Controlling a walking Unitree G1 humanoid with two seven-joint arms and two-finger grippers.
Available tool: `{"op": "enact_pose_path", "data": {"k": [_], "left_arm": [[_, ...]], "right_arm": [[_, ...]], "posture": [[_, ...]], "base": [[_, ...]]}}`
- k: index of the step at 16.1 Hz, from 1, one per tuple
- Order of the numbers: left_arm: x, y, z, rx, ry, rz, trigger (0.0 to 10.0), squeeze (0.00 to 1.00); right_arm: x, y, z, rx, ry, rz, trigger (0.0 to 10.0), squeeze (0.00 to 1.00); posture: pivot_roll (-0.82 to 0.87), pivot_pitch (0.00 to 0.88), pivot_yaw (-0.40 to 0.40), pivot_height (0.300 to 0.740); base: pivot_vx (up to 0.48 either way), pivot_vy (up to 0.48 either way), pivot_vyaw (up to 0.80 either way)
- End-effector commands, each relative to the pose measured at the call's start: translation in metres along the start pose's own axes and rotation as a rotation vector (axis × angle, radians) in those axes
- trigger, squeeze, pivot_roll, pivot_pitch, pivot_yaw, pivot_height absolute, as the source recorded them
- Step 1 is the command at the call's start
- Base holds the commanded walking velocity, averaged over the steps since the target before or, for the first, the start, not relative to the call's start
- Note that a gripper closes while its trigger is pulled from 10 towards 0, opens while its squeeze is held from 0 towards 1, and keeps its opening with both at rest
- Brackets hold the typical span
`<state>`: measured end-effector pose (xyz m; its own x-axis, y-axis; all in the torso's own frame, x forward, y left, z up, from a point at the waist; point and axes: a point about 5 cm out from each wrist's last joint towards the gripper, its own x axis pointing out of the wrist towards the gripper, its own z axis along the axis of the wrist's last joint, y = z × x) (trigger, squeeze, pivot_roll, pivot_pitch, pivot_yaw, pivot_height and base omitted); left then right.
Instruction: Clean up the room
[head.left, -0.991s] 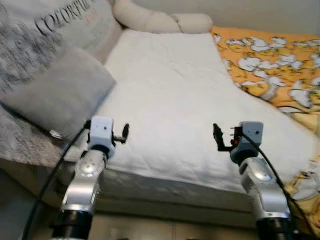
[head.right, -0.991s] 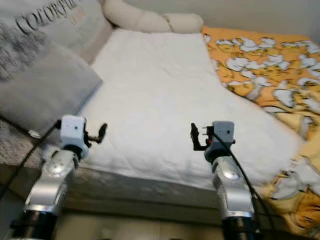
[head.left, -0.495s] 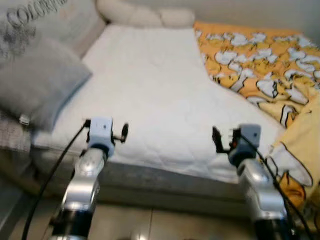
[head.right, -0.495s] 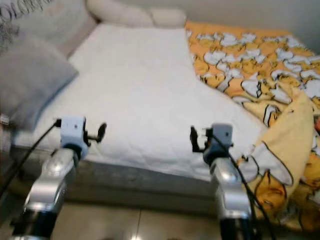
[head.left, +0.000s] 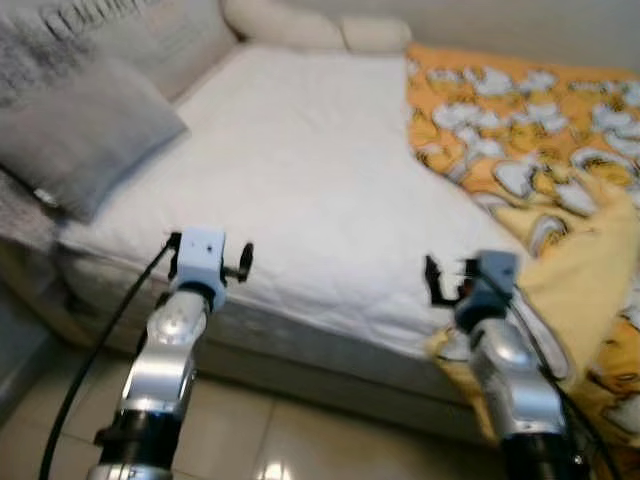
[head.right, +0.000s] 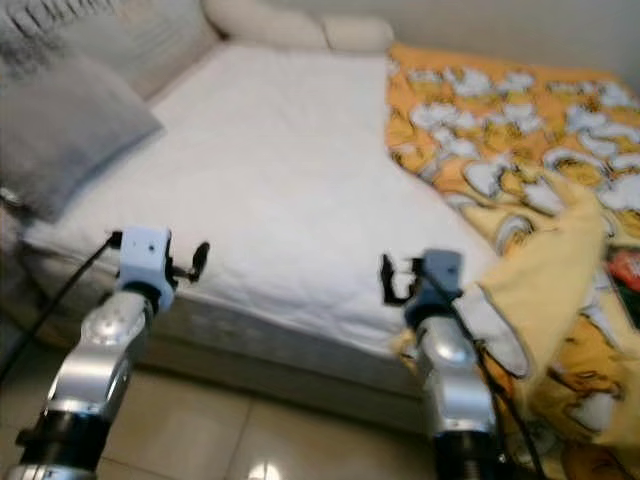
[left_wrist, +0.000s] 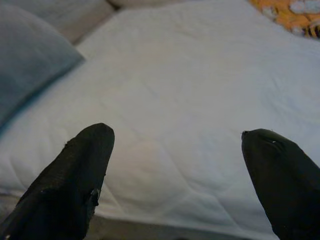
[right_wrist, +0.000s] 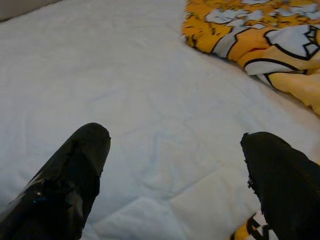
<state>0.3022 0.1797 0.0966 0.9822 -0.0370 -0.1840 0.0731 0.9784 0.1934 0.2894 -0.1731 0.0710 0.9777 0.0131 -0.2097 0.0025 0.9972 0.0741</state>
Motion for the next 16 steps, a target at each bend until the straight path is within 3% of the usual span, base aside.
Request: {"op": "enact_pose_path", "data": {"k": [1, 16], "left_arm": [[0.001, -0.001, 0.002, 0.009, -0.007, -0.007, 10.0, 0.52], [0.006, 0.007, 0.0, -0.009, 0.015, 0.003, 10.0, 0.53]], "right_arm": [[0.002, 0.001, 0.006, -0.035, -0.025, 0.012, 10.0, 0.0], [0.012, 0.011, 0.007, -0.051, -0.022, 0.028, 10.0, 0.0]], "posture": [[-0.05, 0.0, 0.008, 0.74], [-0.04, 0.0, 0.028, 0.74]], "base": [[0.0, -0.412, 0.0], [0.0, -0.415, 0.0]]}}
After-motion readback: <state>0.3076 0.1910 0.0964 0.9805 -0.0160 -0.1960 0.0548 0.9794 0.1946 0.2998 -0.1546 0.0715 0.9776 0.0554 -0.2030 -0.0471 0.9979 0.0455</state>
